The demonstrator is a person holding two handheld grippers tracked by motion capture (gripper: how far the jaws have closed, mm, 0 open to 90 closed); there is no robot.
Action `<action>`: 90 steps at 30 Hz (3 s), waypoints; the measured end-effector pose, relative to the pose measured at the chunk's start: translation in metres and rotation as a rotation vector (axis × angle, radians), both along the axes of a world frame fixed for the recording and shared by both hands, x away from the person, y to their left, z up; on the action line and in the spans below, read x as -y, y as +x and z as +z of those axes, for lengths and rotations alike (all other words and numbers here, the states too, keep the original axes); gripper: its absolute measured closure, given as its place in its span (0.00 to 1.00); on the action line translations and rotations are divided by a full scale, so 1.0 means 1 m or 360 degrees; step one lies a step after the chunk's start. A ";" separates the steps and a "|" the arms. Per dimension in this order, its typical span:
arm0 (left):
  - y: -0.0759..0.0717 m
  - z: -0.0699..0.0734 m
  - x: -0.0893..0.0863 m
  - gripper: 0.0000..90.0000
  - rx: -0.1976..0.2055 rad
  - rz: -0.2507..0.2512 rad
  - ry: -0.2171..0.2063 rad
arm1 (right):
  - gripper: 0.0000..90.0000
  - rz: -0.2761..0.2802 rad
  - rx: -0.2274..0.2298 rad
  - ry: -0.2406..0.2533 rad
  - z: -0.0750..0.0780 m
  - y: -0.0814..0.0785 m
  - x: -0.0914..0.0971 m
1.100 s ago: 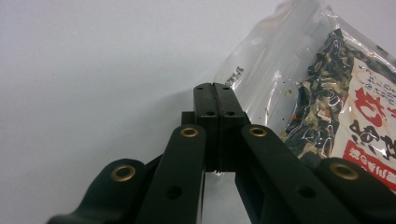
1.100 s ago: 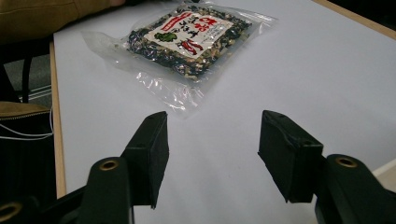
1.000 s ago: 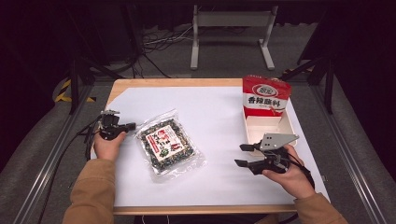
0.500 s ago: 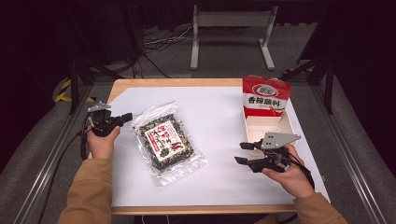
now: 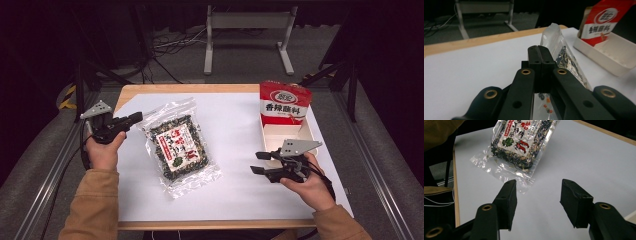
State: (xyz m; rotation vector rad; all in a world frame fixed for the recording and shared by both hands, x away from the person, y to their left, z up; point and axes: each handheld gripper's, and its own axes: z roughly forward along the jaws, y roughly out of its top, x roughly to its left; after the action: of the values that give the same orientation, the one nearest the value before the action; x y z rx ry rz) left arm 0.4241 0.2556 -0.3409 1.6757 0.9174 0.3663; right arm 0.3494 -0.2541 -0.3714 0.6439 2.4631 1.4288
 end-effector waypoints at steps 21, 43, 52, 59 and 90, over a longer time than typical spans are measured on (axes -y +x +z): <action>-0.057 0.051 0.029 1.00 0.0304 -0.0275 -0.0028 | 0.56 0.0076 0.0011 0.0121 0.024 0.025 -0.028; -0.086 0.063 0.038 1.00 0.0412 -0.0414 0.0014 | 0.45 0.0129 0.0042 0.0171 0.024 0.045 -0.066; -0.090 0.064 0.038 1.00 0.0420 -0.0423 0.0006 | 0.41 0.0163 0.0036 0.0239 0.032 0.060 -0.084; -0.090 0.064 0.038 1.00 0.0418 -0.0432 0.0010 | 0.36 0.0176 0.0043 0.0228 0.033 0.066 -0.094; -0.089 0.062 0.040 1.00 0.0401 -0.0442 -0.0007 | 0.64 0.0458 0.0007 0.0210 0.023 0.073 -0.126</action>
State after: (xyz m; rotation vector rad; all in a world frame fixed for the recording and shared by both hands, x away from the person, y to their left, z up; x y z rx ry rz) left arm 0.3353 0.2158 -0.2790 1.6810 0.4921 0.3750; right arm 0.4220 -0.1277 -0.3486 0.3169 2.5547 1.7043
